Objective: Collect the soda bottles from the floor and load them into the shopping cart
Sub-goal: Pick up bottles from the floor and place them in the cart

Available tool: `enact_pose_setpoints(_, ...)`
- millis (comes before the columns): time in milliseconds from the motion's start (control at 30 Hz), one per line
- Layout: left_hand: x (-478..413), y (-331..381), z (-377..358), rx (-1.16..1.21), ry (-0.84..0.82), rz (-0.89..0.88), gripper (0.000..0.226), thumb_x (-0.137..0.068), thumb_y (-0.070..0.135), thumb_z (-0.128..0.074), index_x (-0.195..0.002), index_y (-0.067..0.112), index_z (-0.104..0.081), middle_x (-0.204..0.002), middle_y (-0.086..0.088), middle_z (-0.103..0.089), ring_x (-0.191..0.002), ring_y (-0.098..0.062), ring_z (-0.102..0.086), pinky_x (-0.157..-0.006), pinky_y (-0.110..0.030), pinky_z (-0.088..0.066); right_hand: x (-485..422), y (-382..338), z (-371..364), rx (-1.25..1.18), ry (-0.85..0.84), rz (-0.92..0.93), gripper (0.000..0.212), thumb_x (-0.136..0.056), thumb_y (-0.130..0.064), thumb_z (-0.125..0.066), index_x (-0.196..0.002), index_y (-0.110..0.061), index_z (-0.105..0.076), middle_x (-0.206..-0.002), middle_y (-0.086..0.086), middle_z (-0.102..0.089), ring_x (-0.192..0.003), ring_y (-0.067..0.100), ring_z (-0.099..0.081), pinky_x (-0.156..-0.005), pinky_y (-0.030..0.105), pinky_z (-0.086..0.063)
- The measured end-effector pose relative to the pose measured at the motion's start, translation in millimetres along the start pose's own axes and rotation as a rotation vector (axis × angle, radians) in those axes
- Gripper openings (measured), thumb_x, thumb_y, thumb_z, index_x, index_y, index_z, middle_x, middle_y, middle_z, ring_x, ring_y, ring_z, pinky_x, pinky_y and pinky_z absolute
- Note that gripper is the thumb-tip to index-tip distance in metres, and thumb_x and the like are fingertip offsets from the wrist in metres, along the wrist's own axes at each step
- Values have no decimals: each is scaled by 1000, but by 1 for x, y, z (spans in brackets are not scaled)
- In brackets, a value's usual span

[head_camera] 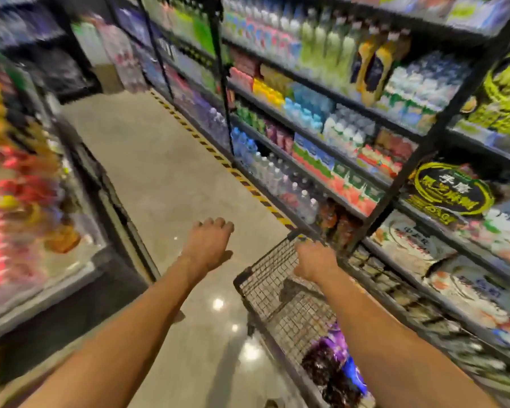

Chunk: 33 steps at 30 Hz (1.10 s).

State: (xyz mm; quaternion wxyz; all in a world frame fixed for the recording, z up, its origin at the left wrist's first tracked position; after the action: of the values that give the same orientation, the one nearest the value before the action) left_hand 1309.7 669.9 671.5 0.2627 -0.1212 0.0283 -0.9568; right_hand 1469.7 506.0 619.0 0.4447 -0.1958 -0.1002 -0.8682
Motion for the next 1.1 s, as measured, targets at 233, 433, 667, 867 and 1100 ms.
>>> enact_pose_setpoints(233, 190, -139, 0, 85, 64, 302, 57, -90, 49, -70, -138, 25, -50, -135, -3, -57, -123, -26, -55, -101, -44, -46, 47, -191, 45, 137, 90, 272, 53, -93, -34, -72, -139, -15, -54, -136, 10, -61, -126, 33, -57, -99, 43, -50)
enact_pose_setpoints(433, 378, -245, -31, 120, 28, 664, 63, -91, 49, -68, -142, 20, -46, -145, -5, -51, -134, -27, -48, -108, -46, -41, 102, -373, 44, 256, 105, 540, 55, -95, -39, -72, -142, -18, -53, -140, 9, -60, -128, 31, -57, -101, 41, -49)
enact_pose_setpoints(667, 566, -327, -89, 170, -24, 1044, 62, -88, 59, -66, -136, 24, -49, -132, -2, -56, -121, -26, -54, -94, -43, -47, 177, -584, 16, 366, 44, 920, 51, -91, -37, -75, -134, -17, -55, -134, 12, -60, -126, 36, -57, -102, 47, -52)
enact_pose_setpoints(867, 656, -376, -155, 231, -124, 1242, 58, -87, 58, -65, -133, 26, -49, -132, -2, -55, -123, -26, -53, -94, -41, -45, 208, -720, -42, 457, 1, 1131, 51, -95, -32, -73, -140, -17, -53, -136, 10, -58, -127, 34, -54, -102, 47, -49)
enact_pose_setpoints(1100, 711, -433, -246, 416, -241, 1328, 62, -88, 57, -63, -139, 25, -47, -138, -1, -52, -128, -25, -48, -102, -40, -40, 194, -825, -121, 513, -171, 1191, 58, -94, -36, -73, -143, -16, -50, -136, 9, -59, -123, 31, -54, -100, 47, -51)
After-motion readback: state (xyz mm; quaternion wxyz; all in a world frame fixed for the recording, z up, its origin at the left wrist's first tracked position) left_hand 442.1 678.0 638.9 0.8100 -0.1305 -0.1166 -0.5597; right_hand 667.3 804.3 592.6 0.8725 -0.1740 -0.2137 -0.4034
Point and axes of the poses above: each hand's wrist, its own x-axis away from the middle knuckle, its own z-axis out of the back of the hand, y = z × x, the point moved 5 cm from there along -x, towards the middle knuckle
